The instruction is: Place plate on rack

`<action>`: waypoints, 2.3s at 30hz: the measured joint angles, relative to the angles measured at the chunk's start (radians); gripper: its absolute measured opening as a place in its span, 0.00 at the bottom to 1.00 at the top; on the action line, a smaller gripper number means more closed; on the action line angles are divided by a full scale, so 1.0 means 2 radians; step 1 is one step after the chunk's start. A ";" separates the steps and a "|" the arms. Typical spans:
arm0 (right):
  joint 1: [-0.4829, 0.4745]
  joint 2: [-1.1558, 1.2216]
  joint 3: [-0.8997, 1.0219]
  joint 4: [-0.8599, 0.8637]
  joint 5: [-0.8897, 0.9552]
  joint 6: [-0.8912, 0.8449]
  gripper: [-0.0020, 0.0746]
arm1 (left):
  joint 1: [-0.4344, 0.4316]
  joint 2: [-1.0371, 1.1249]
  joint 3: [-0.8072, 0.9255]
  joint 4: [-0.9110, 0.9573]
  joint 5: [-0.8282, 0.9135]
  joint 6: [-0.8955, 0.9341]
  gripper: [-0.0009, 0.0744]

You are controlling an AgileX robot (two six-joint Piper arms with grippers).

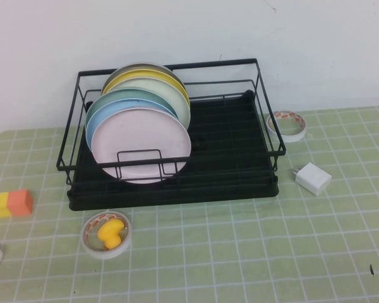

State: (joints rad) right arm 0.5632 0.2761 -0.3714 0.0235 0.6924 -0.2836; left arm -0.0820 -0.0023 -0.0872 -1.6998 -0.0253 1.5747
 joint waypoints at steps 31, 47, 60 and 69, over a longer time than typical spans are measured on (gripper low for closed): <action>0.000 -0.001 0.000 0.001 0.002 0.001 0.02 | 0.004 -0.006 0.054 0.626 0.022 -0.670 0.01; 0.000 -0.001 0.000 0.002 0.002 0.001 0.02 | 0.006 -0.006 0.052 0.821 0.175 -0.898 0.01; 0.000 -0.001 0.000 0.002 0.002 0.001 0.02 | 0.006 -0.006 0.052 0.804 0.175 -0.858 0.01; 0.000 -0.001 0.000 0.002 0.002 0.001 0.02 | 0.006 -0.006 0.052 0.797 0.176 -0.849 0.01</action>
State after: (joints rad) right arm 0.5632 0.2743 -0.3709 0.0282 0.6966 -0.2821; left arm -0.0703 -0.0150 0.0162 -0.1059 0.3260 -0.1242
